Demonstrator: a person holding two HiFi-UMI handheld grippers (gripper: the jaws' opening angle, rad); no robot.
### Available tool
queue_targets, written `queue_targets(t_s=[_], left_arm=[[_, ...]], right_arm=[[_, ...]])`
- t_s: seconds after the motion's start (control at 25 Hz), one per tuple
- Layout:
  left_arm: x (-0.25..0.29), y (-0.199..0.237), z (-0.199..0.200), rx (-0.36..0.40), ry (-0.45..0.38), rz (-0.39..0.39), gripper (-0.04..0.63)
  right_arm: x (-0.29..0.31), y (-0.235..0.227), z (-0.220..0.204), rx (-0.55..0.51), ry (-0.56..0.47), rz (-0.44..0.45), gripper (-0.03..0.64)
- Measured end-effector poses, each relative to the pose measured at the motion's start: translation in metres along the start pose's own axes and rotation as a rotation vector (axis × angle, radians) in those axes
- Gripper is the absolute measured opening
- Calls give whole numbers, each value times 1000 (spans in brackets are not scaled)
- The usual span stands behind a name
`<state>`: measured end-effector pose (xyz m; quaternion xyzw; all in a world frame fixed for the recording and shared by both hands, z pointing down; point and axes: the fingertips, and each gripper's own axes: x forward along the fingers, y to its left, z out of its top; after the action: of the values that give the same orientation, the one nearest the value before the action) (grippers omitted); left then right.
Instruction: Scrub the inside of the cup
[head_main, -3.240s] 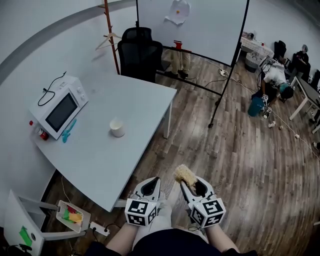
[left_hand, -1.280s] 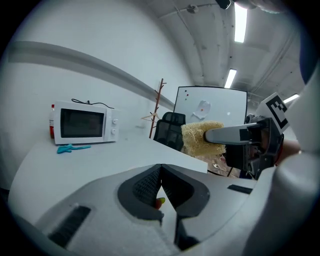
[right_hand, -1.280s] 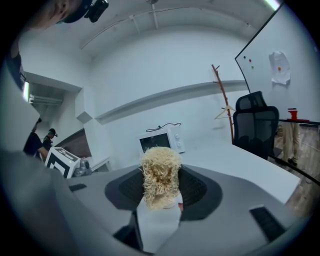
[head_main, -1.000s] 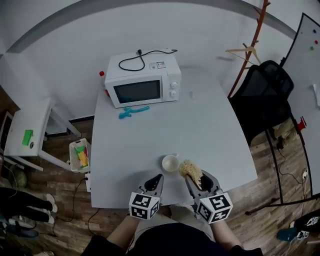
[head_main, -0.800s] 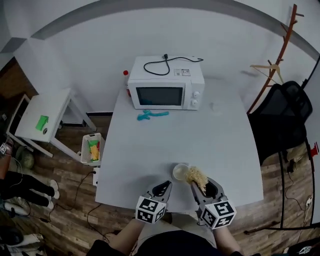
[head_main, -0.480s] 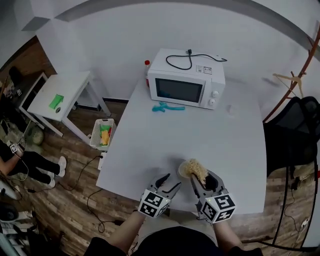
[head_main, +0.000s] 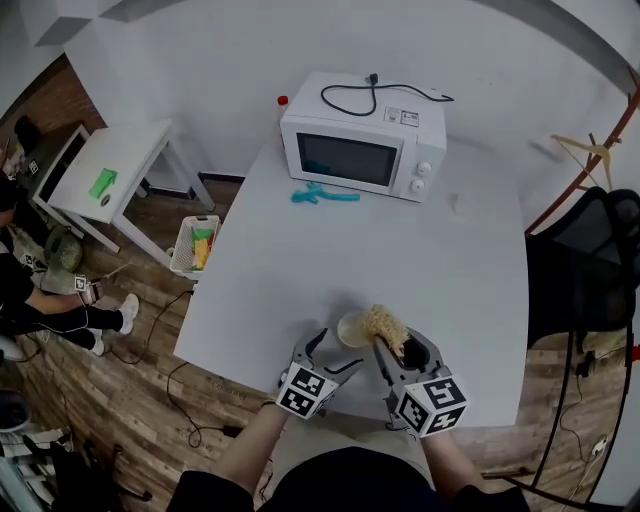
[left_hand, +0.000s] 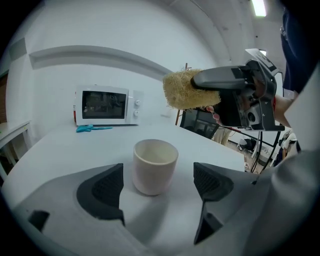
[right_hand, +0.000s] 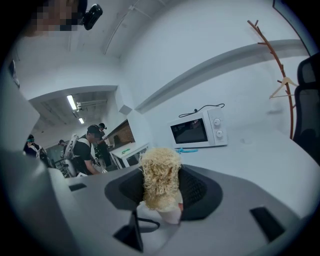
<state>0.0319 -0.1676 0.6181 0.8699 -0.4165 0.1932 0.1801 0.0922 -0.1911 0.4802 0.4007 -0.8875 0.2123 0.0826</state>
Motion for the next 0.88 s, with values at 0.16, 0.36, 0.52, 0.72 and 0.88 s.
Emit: queue_targets(t_s=[0.16,0.36,0.52,0.72,0.88], left_arm=[[19,-2,-2,21,-4,8,431],[38,5,-7,22,7,34,445],[51,9,-10,17,20,39,448],[65,8,-10,22,27,30,454],[74,11,-10,26,34,38,457]], right_arm=[[-2,-11,-6,16,17,-2,183],[-5,-22,-9,33,22,-9,183],[-6,-31,-11,42,24,-17,183],[-7,-40,-14,52,33,-25,183],[-7,-46,-14,57,32,-30,182]])
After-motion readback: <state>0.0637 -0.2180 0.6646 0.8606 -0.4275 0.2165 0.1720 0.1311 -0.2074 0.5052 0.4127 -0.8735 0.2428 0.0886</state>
